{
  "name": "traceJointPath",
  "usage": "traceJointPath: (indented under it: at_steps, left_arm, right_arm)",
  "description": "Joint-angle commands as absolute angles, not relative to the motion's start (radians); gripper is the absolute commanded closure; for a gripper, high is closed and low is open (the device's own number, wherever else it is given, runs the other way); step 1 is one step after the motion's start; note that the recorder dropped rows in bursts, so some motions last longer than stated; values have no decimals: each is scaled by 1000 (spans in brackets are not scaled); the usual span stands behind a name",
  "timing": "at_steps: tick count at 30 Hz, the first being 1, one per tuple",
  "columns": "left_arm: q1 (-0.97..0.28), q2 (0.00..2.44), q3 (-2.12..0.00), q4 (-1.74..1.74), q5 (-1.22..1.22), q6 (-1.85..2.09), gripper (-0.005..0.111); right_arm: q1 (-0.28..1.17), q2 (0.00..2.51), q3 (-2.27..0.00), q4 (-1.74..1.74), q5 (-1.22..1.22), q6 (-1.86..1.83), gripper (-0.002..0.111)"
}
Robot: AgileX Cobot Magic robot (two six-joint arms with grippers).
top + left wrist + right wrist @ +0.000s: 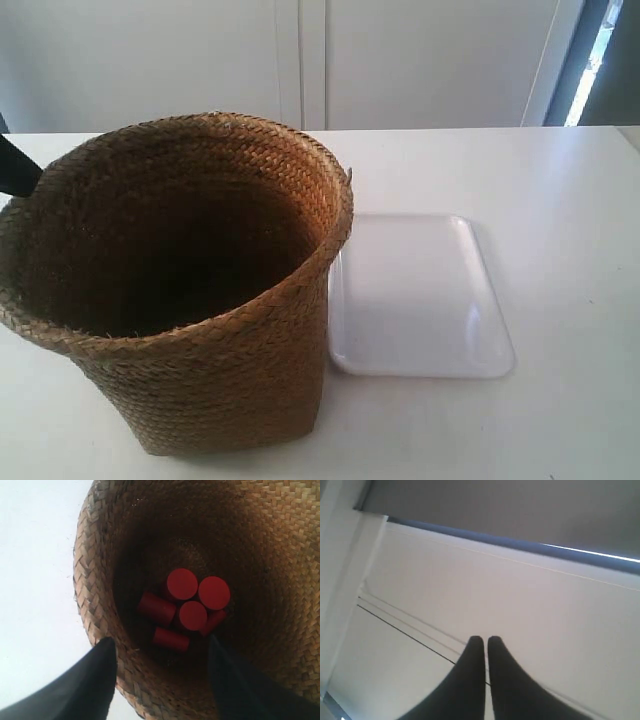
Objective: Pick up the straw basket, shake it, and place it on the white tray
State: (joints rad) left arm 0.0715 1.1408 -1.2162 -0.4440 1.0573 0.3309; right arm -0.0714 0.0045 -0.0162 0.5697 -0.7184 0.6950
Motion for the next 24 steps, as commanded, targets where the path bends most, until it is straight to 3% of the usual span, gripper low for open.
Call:
traceJointPath:
  at_steps: [1, 4, 10, 14, 19, 24]
  left_arm:
    - [68, 1128, -1210, -463, 1063, 334, 48]
    - [68, 1128, -1210, -463, 1061, 334, 48]
    - [68, 1128, -1210, -463, 1061, 336, 48]
    - [68, 1128, -1210, -463, 1061, 336, 48]
    - [68, 1128, -1210, -463, 1046, 338, 48]
    - [68, 1128, -1210, -464, 1042, 338, 48]
  right_arm:
    - [-78, 81, -203, 713, -499, 222, 108]
    - [-78, 295, -450, 815, -293, -312, 108]
    - [-78, 701, -896, 807, -14, -648, 108]
    - [-78, 866, -1092, 819, 67, -609, 108]
    - [-83, 1123, -1370, 727, 448, -403, 108]
    - [-83, 1330, -1594, 275, 762, -108, 108]
